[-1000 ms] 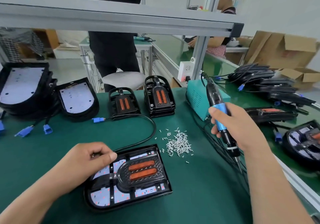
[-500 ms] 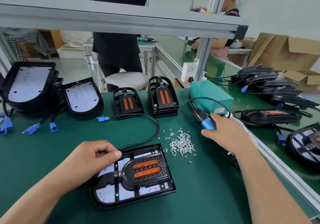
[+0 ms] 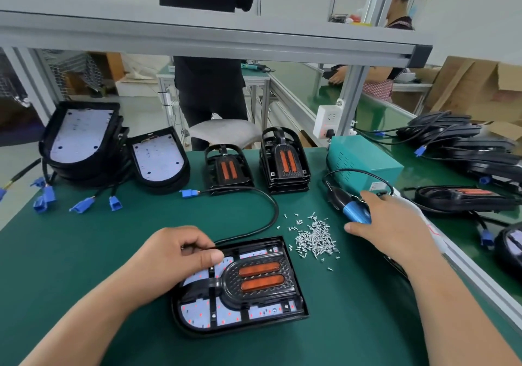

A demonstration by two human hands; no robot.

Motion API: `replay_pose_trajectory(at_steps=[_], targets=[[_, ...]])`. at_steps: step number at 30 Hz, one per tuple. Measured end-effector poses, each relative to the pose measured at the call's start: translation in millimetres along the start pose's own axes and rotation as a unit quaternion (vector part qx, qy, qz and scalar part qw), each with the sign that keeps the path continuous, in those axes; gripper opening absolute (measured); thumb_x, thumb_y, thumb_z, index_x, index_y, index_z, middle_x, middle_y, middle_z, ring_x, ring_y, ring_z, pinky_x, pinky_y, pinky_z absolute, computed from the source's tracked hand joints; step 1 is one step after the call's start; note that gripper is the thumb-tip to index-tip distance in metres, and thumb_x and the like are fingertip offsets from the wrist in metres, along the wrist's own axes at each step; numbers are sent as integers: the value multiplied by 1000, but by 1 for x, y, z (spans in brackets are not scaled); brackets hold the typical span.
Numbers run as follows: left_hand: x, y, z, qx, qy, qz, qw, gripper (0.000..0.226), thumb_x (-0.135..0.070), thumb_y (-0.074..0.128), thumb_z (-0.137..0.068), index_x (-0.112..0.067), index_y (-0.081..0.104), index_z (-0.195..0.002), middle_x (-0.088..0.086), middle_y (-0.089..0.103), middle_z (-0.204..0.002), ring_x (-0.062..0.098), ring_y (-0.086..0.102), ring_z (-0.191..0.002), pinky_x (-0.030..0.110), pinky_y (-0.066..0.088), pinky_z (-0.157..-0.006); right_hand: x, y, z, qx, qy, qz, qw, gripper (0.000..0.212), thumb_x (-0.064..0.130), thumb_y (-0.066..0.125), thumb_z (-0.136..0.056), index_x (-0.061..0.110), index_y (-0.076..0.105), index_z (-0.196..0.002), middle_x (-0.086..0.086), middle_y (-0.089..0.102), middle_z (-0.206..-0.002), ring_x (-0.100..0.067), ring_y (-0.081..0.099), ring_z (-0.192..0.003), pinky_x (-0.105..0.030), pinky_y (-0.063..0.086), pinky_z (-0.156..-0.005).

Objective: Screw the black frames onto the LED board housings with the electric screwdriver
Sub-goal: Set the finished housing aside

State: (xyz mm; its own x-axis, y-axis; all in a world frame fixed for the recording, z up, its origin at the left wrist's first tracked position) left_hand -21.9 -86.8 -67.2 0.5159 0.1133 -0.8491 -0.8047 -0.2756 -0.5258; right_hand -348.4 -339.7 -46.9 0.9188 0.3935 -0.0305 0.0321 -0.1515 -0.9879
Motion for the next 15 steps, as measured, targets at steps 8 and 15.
replay_pose_trajectory(at_steps=[8,15], targets=[[-1,-1,-1,-8,14,-17,1000,19,-45,87,-81,-29,78,-76,-7,64,-77,1,51,-63,14,42,-62,19,-35,20,-85,-12,-90,992,47,57,59,-98,23,67,-128,-5,63,-114,-29,60,-109,-41,50,-81],[0,0,-3,-2,25,-33,999,22,-47,86,-84,-29,76,-76,-7,63,-77,2,50,-63,16,42,-62,92,-50,10,-47,-144,-266,952,28,41,66,-99,31,73,-125,17,70,-108,4,62,-93,-17,46,-85]])
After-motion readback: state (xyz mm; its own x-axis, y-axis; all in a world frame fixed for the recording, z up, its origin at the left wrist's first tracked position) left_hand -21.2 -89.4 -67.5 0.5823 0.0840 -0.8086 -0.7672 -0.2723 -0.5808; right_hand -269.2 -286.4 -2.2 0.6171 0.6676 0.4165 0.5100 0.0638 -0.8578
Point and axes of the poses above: each hand's wrist, its own z-axis away from the middle knuckle, its own y-axis out of the palm, x = y × z, the point moved 9 cm from there along -z, towards the middle knuckle
